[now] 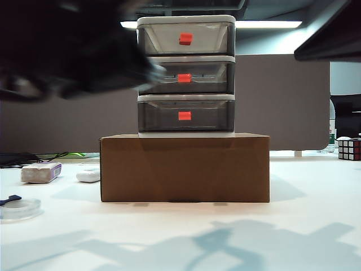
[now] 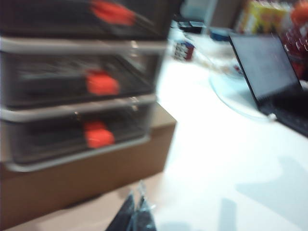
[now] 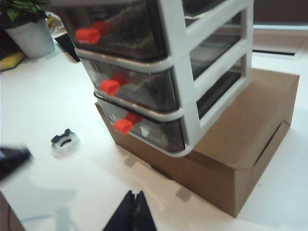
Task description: Open the third layer of the drawer on the table, pick up the transparent tape on the table and put it in, and finally close the drawer.
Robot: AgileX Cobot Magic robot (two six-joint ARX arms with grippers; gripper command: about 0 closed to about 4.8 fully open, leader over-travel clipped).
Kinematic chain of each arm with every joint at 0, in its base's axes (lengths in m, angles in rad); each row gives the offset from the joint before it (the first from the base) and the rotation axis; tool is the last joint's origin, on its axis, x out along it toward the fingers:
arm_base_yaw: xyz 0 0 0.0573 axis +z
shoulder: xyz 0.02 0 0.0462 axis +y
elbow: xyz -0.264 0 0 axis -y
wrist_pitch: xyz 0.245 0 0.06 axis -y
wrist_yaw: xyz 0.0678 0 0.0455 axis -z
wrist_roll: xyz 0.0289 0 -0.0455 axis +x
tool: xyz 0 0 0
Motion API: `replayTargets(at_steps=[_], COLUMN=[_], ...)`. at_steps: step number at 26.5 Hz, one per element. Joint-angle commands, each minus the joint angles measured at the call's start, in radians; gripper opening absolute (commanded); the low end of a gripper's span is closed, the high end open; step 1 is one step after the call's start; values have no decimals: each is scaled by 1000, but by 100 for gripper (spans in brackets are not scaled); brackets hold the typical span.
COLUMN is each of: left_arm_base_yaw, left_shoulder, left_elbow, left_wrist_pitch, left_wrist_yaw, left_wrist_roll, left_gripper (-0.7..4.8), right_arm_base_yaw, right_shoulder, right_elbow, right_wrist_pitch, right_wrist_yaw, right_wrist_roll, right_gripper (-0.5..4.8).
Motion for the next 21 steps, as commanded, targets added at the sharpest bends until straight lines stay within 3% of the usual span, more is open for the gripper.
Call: replayTargets(at_steps=[1, 8, 12, 21], left_arm_base_yaw=[2, 17, 18, 28], left_shoulder=[150, 270, 331, 423], left_elbow=[98, 161, 184, 292], left_wrist_pitch=[20, 21, 21, 38], left_wrist_yaw=[48, -32, -242, -344], left_wrist_roll=[2, -4, -6, -33], left_gripper=[-4, 15, 193, 192], right_arm_base_yaw=[8, 6, 2, 1], right_shoulder=[2, 8, 9, 65], right_elbow=[8, 8, 9, 9], right_wrist_pitch=[17, 19, 21, 35], right_wrist_yaw=[-47, -76, -55, -11], right_wrist_roll=[-25, -48, -87, -141], right_gripper=[-5, -6, -5, -5])
